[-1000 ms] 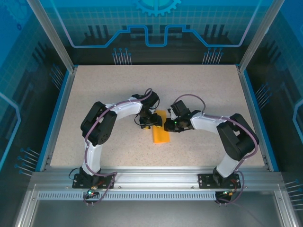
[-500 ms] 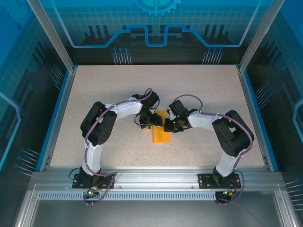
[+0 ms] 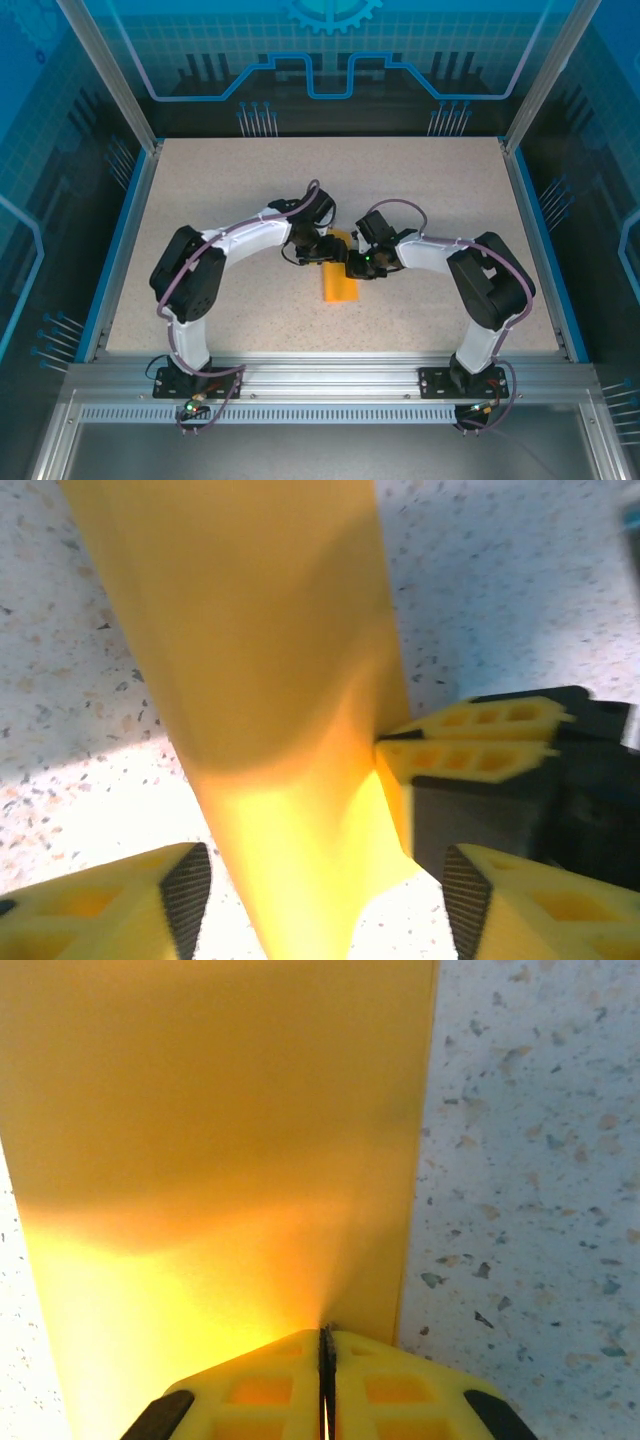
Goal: Fold a paper plane with a square sheet of paper (fold left side to right side)
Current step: Hold the square sheet of paper at the center of the table, then first fold the square sheet of paper in half at the center of the table.
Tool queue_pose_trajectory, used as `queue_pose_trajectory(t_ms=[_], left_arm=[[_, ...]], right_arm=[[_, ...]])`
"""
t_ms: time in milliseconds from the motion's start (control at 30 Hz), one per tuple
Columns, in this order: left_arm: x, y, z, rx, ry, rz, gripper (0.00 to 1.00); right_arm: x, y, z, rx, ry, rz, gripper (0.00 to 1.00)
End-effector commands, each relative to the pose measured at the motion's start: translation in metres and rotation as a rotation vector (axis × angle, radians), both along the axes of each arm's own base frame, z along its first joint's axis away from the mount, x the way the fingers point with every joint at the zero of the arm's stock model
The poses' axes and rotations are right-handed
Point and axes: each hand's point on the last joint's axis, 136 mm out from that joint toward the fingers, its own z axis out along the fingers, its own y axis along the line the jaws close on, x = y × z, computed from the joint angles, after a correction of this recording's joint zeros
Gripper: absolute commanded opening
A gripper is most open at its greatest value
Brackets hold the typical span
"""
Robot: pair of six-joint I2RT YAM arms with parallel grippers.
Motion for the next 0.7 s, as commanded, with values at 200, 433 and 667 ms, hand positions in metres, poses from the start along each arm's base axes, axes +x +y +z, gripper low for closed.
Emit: queue_pose_trajectory(t_ms=[200,433,667], left_arm=[[-0.016,-0.025,-0.004,-0.149,0.050,-0.081,0.33],[-0.016,-0.018,-0.033,-0.093,0.078,-0.078,0.21],[-0.017,-0.004,-0.057,-0.038,0.096,-0.057,0.14]], right_arm=[[-0.026,-0.015,-0.028,-0.098,0.115,-0.001,0.10],[-0.027,-0.017,-0.028,-0.111,0.119,0.000,0.10],[-0.029,-0.020,-0.030,-0.126,0.128,0.003,0.10]])
